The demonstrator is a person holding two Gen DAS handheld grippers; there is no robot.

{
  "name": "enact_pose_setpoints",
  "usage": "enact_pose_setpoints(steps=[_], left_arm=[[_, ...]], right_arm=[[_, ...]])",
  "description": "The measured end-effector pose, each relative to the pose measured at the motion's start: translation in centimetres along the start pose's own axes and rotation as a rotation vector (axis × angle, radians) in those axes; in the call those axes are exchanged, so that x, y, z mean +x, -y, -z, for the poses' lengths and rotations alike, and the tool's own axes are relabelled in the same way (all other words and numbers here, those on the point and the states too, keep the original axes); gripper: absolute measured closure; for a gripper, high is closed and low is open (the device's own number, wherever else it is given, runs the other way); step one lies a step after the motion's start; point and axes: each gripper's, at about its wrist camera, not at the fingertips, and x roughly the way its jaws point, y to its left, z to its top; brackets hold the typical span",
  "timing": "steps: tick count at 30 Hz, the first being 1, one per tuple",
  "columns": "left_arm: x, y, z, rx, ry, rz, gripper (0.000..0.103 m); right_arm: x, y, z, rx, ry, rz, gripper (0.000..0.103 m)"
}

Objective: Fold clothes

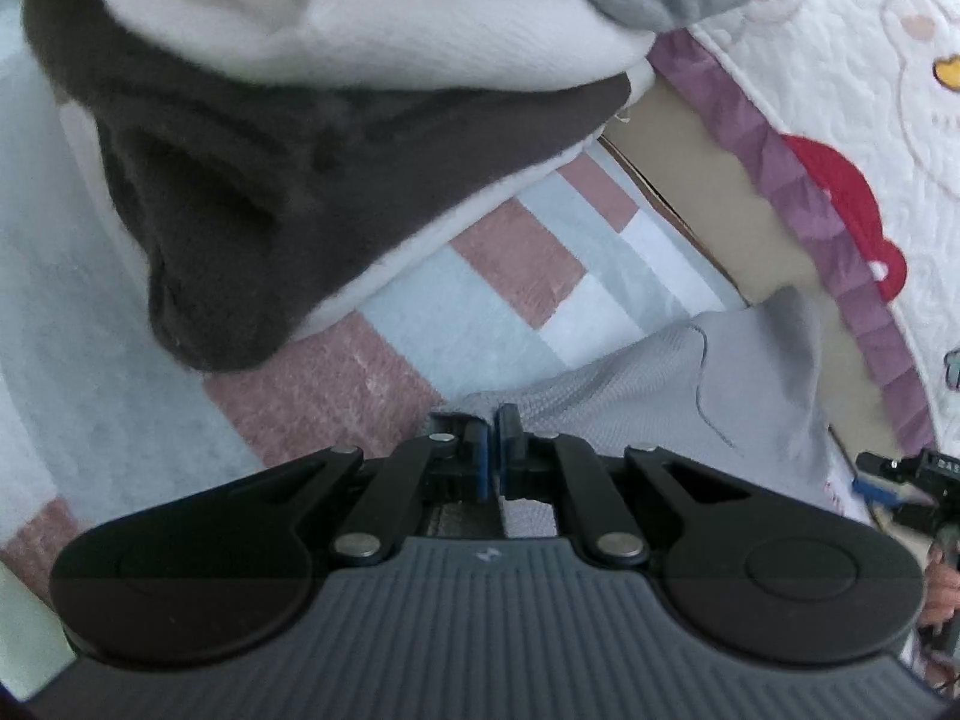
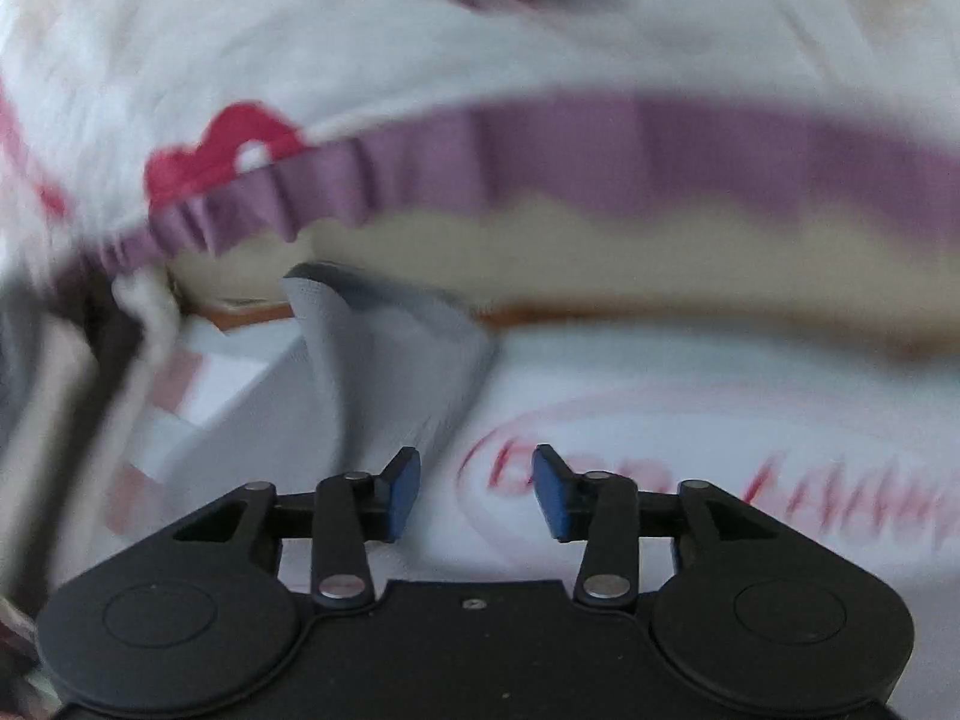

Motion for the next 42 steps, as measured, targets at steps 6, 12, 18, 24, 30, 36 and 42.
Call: enact_pose_setpoints(steps=[6, 12, 18, 24, 30, 36, 42], left_arm=[[-0.2, 1.3, 0.5, 0.074, 0.033, -0.051, 0.1], [-0.7, 1.9, 0.7, 0.148, 0.068, -0.084, 0.098], [-0.1, 1.7, 0.5, 0.126, 0.051, -0.104, 0.098], [-2.4, 2.1, 0.1, 0.063, 0.046, -0.135, 0.083], [-6.6, 2.8, 0.8, 0.129, 0.083, -0.179, 0.067], [-8.7, 4.7, 3.5, 0.253, 0.037, -0.111, 0.066], [-8.3, 6.8, 8.1, 0.294, -0.059, -0.037, 0.066]], right_arm=[[5.1, -3.9, 1.1, -0.073, -0.041, 0.062, 0.069], [3.3, -7.0, 0.0, -0.252, 0.167, 0.24, 0.098], [-7.6, -1.1, -1.2, -0.183, 0.297, 0.339, 0.068], [-22.2, 9.6, 2.6, 0.002, 0.311, 0.48, 0.066], [-27.1, 20.1, 9.5, 0.429, 0.401, 0.278, 0.065], [-24.2, 23.3, 9.9, 0.413, 0.372, 0.279, 0.065], [-20.3, 23.5, 9.5, 0.307, 0.261, 0.316, 0.061]])
